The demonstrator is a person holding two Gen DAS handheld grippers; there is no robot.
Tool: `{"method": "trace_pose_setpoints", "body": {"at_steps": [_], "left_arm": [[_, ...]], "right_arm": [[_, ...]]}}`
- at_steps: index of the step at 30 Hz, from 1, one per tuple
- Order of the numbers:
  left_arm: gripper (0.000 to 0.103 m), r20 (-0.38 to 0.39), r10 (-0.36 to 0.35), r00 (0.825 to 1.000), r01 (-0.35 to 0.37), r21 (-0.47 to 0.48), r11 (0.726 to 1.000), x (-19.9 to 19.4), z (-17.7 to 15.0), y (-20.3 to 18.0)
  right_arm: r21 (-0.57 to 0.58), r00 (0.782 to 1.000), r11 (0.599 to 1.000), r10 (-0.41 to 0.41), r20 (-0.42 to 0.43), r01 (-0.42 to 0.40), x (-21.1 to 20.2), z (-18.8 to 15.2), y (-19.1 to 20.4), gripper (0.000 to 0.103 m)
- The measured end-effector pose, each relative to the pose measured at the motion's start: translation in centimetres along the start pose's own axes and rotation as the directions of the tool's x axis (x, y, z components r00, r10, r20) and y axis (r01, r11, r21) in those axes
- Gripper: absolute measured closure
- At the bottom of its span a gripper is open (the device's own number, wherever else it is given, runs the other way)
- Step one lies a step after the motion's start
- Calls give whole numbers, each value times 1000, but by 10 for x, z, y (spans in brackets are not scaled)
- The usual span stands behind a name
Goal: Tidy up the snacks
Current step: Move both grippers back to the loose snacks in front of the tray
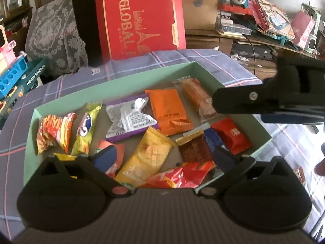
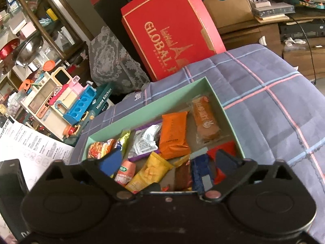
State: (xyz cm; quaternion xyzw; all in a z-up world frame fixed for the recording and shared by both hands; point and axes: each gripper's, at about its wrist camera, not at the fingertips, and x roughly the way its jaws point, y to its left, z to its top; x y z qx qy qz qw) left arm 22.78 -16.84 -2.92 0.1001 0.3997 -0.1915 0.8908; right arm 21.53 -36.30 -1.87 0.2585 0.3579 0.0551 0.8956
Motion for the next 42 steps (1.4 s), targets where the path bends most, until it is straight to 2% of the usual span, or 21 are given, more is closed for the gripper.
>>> {"method": "trace_pose_setpoints", "body": {"at_steps": [10,17,28,42], "left_arm": [[0,0,1,1000,-1,-13,1000,-25,-16,3],[0,20,-3,1000,3,-27,1000,-56,-32,3],[0,-21,3,1000,-3,-35,999,-90,-94,6],[0,-99,-22,995,13,-96,995,-125,-170,25]], "right_arm": [[10,1000,1000,-26,-12,26,-22,-16,-7,0],[-36,999,998,-50,0,50,-51,-30,-4,0],[-33,997,998,-59,-51,57,-80,-75,-6,0],[-17,988,997,-74,-133,73,-86,-127,-16,0]]}}
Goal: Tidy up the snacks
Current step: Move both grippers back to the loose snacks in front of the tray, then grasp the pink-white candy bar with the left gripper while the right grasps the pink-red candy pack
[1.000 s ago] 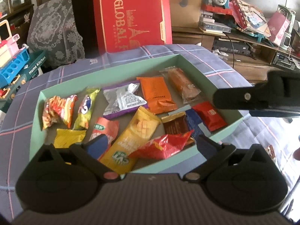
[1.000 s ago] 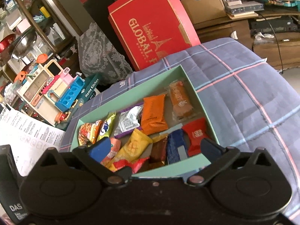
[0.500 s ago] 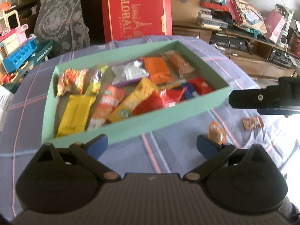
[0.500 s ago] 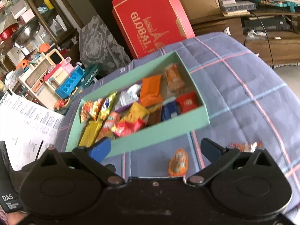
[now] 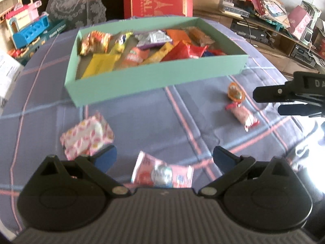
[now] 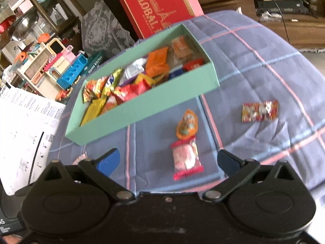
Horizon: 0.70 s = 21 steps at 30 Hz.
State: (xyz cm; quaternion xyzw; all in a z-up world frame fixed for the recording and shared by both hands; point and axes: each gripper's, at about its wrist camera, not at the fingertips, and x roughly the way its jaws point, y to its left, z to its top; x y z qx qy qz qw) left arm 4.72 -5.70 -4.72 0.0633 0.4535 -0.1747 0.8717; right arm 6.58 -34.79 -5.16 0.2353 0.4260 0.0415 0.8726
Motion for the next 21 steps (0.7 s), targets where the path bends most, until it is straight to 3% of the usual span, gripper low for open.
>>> {"method": "trace_pose_setpoints", "body": {"at_steps": [7,8,10,13,15,21], "left_arm": [[3,-55,-12,998,10,-42,999,8,-16,3],[7,-58,-17,998,14,-57,998,9,-17,5],[29,-60,-34,998,29,-81,996,11,-16,7],[47,-61,-54,997,47,-99,994,15,-16,9],[53,-59,-62,996,56,-104,993,20,-15,10],[53,10,-38,999,39,-69,997,38,-1,2]], "right_arm": [[-12,999,1000,-8,-35,7,7,-13,-2,0],[-15,999,1000,-10,-37,10,8,-13,-2,0],[-15,999,1000,-15,-46,15,10,-13,-3,0],[-11,998,1000,-26,-62,25,14,-14,-5,0],[-13,997,999,-31,-65,30,17,-15,-6,0],[-48,995,996,-79,-57,76,25,-16,-2,0]]}}
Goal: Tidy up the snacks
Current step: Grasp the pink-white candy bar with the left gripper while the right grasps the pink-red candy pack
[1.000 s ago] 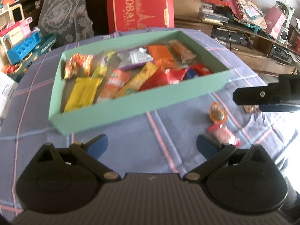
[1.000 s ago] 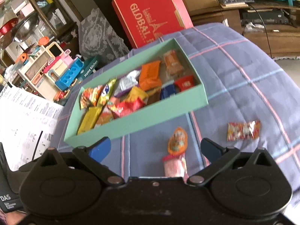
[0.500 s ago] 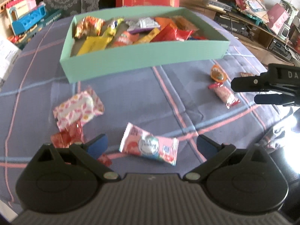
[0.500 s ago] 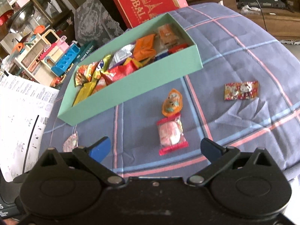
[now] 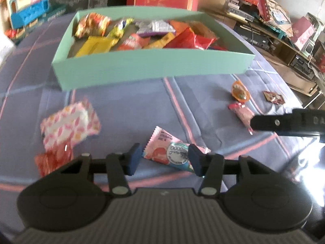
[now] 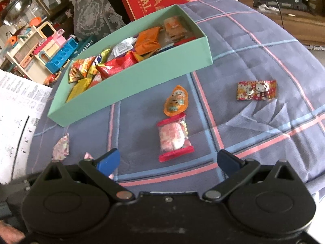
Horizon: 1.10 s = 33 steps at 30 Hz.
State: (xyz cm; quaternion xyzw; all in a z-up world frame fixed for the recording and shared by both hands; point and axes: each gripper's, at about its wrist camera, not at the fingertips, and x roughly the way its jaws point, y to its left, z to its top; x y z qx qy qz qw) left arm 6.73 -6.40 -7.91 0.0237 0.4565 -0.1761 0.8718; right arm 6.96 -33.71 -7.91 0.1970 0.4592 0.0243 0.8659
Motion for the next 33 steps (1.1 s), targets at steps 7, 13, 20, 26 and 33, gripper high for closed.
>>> {"method": "trace_pose_setpoints", "body": {"at_steps": [7,13,20,26,33], "left_arm": [[34,10,52,999,-51,-29,998,3,7,4],[27,-21,49,999,-50,-48,998,-2,1,8],[21,-44,67,997,-67,-1,998,2,0,-5],[24,-55,84,995,-82,54,995,15,5,-20],[54,11,111,994,-111,172,979,16,6,-41]], "right_arm": [[-26,1000,1000,-14,5,14,12,11,-1,26],[-149,999,988,-23,23,26,25,10,16,52],[-214,999,977,-11,49,21,25,4,15,71],[-139,998,989,52,46,-46,21,4,-3,71],[-124,997,990,66,47,-60,22,2,-3,71]]}}
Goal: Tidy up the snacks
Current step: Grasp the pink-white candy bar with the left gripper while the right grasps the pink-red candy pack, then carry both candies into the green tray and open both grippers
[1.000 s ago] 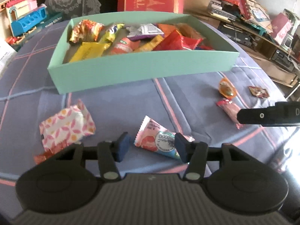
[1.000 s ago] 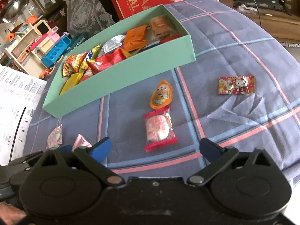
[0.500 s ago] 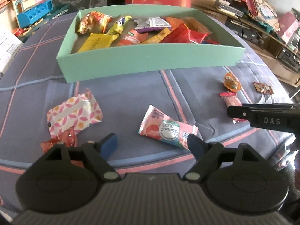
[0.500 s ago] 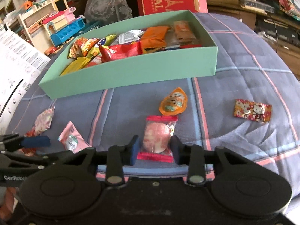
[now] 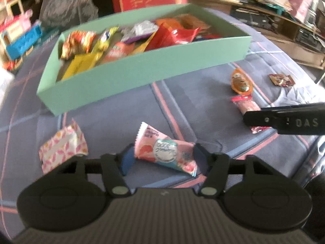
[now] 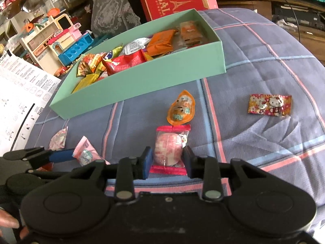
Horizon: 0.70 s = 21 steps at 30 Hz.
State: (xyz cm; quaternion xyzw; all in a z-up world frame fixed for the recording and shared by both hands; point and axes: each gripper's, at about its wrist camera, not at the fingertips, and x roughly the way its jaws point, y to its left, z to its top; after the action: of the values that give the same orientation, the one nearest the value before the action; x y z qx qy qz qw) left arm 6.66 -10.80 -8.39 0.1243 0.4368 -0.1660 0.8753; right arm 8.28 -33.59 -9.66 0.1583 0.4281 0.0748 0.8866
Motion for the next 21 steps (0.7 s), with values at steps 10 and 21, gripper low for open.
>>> {"method": "trace_pose_setpoints", "body": {"at_steps": [10,21], "left_arm": [[74,44,-19,999,19,-9,1000,-4,17,12],[53,-55,18,998,-26,-144,989,4,32,25]], "right_arm": [[-9,1000,1000,-13,-10,13,-7,-6,1,72],[31,1000,1000,0,-10,1,-10,-8,-7,72]]}}
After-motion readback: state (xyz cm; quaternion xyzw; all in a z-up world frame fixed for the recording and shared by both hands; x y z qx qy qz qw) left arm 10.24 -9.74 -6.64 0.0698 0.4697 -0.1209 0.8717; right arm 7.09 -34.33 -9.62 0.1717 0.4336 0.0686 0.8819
